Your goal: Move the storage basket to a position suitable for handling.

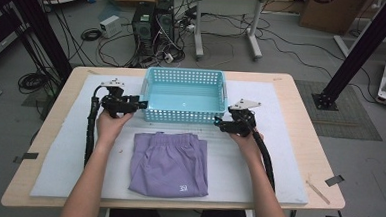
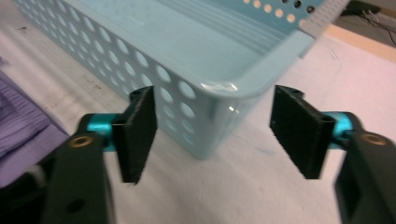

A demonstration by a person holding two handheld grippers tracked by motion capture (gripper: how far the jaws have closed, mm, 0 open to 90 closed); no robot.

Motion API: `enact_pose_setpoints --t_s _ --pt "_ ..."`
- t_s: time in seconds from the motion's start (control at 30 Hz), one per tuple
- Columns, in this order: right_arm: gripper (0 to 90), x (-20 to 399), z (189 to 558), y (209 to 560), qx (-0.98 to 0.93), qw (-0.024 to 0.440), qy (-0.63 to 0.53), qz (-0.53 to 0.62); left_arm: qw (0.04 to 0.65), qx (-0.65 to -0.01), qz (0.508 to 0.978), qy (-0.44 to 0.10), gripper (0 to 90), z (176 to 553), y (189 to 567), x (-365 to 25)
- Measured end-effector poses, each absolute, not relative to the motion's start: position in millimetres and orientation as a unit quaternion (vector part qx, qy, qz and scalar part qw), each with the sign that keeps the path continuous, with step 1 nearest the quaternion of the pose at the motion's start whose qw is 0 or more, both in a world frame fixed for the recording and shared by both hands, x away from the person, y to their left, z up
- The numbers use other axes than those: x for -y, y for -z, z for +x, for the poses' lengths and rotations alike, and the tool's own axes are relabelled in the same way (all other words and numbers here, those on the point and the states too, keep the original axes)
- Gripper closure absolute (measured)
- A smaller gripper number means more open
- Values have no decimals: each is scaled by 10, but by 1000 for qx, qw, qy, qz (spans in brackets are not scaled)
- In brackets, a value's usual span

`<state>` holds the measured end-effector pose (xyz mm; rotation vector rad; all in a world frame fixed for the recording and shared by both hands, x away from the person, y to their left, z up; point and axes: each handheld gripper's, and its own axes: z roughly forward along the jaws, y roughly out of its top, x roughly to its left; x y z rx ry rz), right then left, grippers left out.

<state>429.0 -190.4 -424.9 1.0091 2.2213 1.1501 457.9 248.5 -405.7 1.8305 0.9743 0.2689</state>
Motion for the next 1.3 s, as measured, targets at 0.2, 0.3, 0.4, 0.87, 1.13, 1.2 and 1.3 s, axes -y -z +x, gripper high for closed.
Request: enact_pose_setpoints --t_s 0.2,0.3,0.4,0.87,1.13,1.2,1.3 --pt "266 2074 4123 4165 -789 237 -428 371 491 -403 754 -170 337 4521 4044 -2488" --pt "266 2117 4044 4130 -786 247 -430 370 497 -410 750 -148 322 4599 4067 -2547" --pt "266 2160 3963 4103 -782 248 -437 369 490 -413 752 -157 289 4601 4040 -2551" --pt "264 2270 3513 3922 -763 281 -474 338 504 -344 755 -241 285 4021 3721 -2637" --pt "259 2258 3334 3932 -761 278 -486 329 517 -317 755 -251 284 3576 3654 -2675" --pt "258 2257 3306 3939 -761 278 -486 327 516 -312 757 -252 284 3464 3659 -2675" --pt "251 2264 3275 3961 -761 272 -490 328 525 -304 754 -253 284 3293 3683 -2679"
